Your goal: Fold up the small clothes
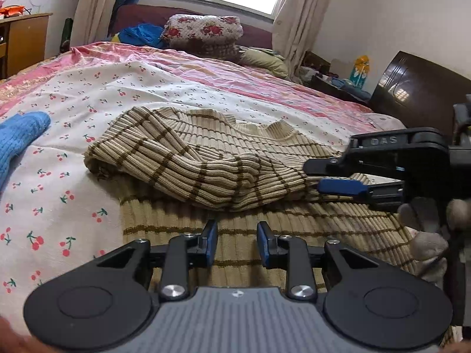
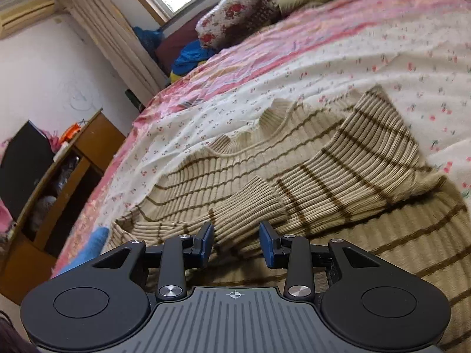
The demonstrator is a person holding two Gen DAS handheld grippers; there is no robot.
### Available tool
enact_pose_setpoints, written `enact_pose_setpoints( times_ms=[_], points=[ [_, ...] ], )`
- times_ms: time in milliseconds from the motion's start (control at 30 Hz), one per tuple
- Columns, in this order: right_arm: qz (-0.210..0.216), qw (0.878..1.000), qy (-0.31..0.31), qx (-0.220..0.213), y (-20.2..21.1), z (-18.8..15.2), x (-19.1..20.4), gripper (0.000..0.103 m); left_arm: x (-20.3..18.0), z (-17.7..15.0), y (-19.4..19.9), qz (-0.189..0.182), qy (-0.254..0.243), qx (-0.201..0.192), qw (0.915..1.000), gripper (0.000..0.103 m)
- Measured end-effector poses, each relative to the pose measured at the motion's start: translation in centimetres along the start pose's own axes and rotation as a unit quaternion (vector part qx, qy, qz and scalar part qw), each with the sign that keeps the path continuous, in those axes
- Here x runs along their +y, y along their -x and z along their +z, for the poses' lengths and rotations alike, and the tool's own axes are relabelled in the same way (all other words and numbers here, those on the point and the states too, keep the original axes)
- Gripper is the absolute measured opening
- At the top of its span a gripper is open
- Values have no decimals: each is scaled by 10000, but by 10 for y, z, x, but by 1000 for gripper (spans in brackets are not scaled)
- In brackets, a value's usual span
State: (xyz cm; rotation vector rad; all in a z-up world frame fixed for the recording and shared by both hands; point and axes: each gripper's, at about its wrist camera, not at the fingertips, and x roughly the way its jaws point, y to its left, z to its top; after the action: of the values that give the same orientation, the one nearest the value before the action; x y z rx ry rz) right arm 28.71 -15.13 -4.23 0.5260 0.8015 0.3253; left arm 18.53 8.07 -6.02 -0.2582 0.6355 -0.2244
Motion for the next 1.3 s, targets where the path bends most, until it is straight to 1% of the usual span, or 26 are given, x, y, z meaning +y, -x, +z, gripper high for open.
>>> enact_pose_setpoints(
  times_ms=[133, 233, 300, 400, 533, 633, 667, 767, 800, 833, 900, 933, 967, 1033, 1067, 1100, 1200, 1300],
  points=[
    [37, 9996, -285, 85, -7, 3, -4, 35, -3, -1, 2, -39, -71, -59, 9999, 35],
    [126, 9984, -544, 120, -11, 5, -7, 28, -3, -2, 2, -55, -102, -87, 9999, 35],
    [106, 9975, -694, 116, -13, 6, -11, 16, -3, -2, 2, -57, -102, -99, 9999, 35],
    [141, 9966, -806, 29, -10, 7, -14, 6, -1, -1, 3, -76, -59, -133, 9999, 35],
    [236, 9968, -723, -228, 1, 16, -11, 5, 3, -1, 3, -81, 18, -181, 9998, 36],
    [307, 9958, -679, -527, 18, 26, -10, 4, 4, -1, 5, -108, 65, -249, 9996, 36],
    [307, 9952, -628, -691, 28, 30, -10, 4, 4, -1, 5, -114, 74, -278, 9995, 37],
    [182, 9926, -397, -1137, 51, 37, -14, 4, 4, 0, 7, -151, 100, -342, 9993, 42],
    [50, 9914, -314, -1273, 58, 37, -19, 4, 4, 0, 7, -154, 98, -344, 9992, 42],
    [-70, 9908, -284, -1322, 60, 37, -24, 4, 4, 0, 7, -148, 91, -340, 9993, 42],
    [-513, 9904, -77, -1278, 57, 32, -35, 4, 4, 0, 5, -136, 80, -313, 9994, 43],
    [-712, 9912, 25, -1113, 52, 28, -40, 4, 4, -1, 4, -130, 78, -292, 9995, 43],
    [-818, 9924, 36, -919, 46, 23, -46, 4, 4, -1, 3, -128, 75, -271, 9995, 43],
    [-854, 9940, -26, -687, 39, 15, -54, 5, 4, -2, 2, -120, 69, -243, 9996, 43],
    [-834, 9944, -78, -642, 37, 14, -56, 7, 4, -2, 1, -113, 64, -232, 9996, 43],
    [-798, 9945, -164, -662, 37, 13, -59, 10, 4, -3, 0, -107, 59, -220, 9997, 43],
    [-573, 9948, -459, -707, 37, 19, -66, 12, 4, -4, -2, -90, 53, -189, 9998, 44],
    [-485, 9937, -671, -749, 38, 25, -70, 13, 3, -4, -2, -79, 37, -190, 9998, 44]
  ],
)
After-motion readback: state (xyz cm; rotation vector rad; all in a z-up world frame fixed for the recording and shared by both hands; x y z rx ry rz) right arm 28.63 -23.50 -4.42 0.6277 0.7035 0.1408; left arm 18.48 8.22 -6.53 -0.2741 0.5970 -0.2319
